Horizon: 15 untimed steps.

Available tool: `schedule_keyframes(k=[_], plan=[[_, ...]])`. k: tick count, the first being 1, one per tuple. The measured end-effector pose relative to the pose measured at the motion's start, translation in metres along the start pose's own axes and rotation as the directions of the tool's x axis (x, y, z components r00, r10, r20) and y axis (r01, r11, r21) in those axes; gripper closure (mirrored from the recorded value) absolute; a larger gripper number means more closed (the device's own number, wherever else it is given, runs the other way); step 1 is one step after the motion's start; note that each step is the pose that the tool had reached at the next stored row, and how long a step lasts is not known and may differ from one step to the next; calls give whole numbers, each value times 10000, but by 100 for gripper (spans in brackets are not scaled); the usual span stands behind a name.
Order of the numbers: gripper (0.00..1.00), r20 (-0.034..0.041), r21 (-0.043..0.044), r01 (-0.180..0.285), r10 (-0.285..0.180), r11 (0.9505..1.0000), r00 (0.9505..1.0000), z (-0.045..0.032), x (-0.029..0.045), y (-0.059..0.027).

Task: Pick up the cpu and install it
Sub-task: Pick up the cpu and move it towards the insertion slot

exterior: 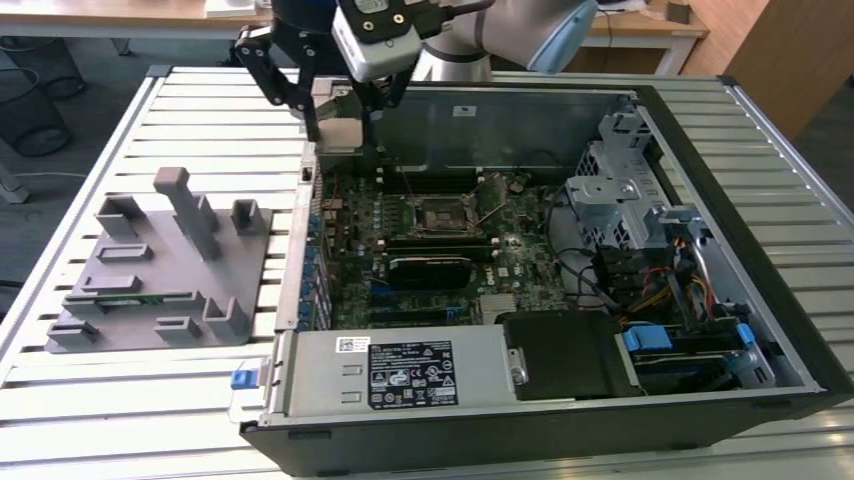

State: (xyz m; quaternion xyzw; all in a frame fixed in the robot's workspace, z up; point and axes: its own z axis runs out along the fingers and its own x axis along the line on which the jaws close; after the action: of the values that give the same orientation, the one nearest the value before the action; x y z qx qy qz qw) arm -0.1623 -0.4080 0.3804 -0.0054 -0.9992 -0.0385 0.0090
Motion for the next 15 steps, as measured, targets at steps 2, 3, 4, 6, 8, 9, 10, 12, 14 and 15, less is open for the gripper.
schedule_keyframes(k=[2, 3, 4, 6, 8, 9, 10, 12, 14, 15], plan=[[47, 0, -1, -1, 1, 10000, 10000, 7, -63, 24], [47, 1, -1, 0, 0, 10000, 10000, 11, -92, 42], [47, 0, 0, 0, 0, 10000, 10000, 15, -126, 63], [47, 0, 0, 1, -1, 10000, 10000, 25, -182, 107], [47, 0, 0, 0, 0, 10000, 10000, 37, -238, 151], [47, 1, 0, 0, 0, 10000, 10000, 42, -269, 170], [47, 0, 0, 0, 0, 10000, 10000, 47, -299, 187], [47, 1, -1, -1, 1, 10000, 10000, 53, -368, 213], [47, 0, 0, 1, -1, 10000, 10000, 53, -446, 220], [47, 0, 0, 0, 0, 10000, 10000, 53, -485, 221]])
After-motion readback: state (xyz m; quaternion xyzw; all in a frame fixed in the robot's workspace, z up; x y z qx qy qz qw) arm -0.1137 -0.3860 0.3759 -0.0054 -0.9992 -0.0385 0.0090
